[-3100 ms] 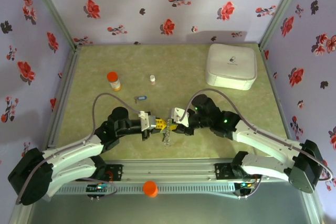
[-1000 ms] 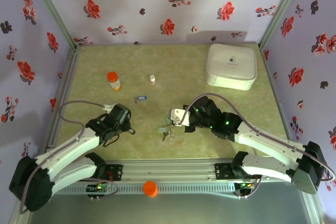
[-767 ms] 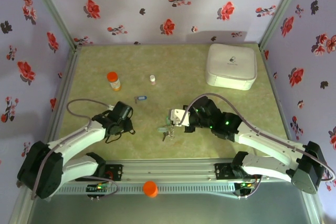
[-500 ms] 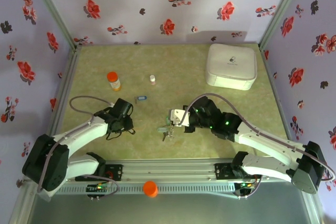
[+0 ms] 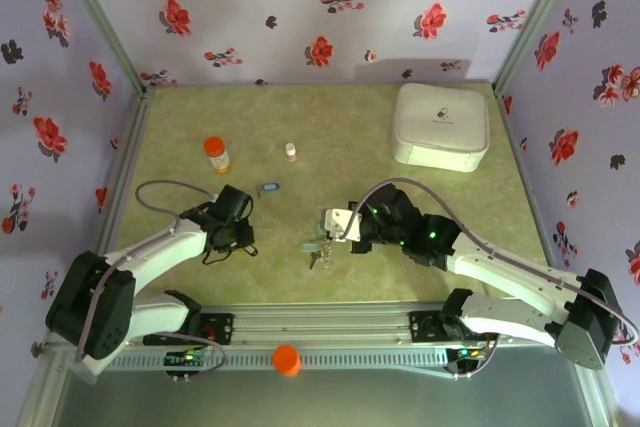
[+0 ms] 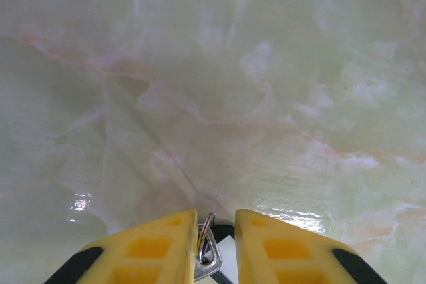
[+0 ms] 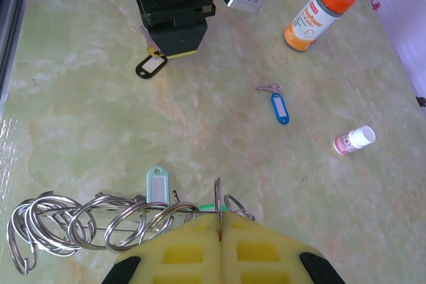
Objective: Put the keys on the keyring
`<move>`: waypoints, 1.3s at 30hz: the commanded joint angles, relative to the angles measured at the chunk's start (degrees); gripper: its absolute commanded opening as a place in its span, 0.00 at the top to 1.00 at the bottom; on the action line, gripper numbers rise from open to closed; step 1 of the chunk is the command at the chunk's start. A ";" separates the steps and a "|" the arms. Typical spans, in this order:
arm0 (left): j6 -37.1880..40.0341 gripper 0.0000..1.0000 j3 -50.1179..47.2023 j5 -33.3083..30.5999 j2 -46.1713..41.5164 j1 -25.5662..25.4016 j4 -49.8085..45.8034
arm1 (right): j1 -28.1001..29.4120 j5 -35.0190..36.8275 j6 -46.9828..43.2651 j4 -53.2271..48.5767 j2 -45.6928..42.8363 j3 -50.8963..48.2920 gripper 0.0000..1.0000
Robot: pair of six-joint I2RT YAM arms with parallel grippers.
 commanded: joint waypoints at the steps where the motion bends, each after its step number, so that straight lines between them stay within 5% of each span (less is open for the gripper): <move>1: 1.17 0.79 0.63 0.67 0.59 0.46 -1.40 | 0.53 -1.06 -0.53 1.30 -1.06 -0.47 1.00; 39: 1.63 0.84 -0.24 0.83 0.90 0.46 -1.87 | 0.56 -1.67 -0.40 0.70 -0.58 -0.03 1.00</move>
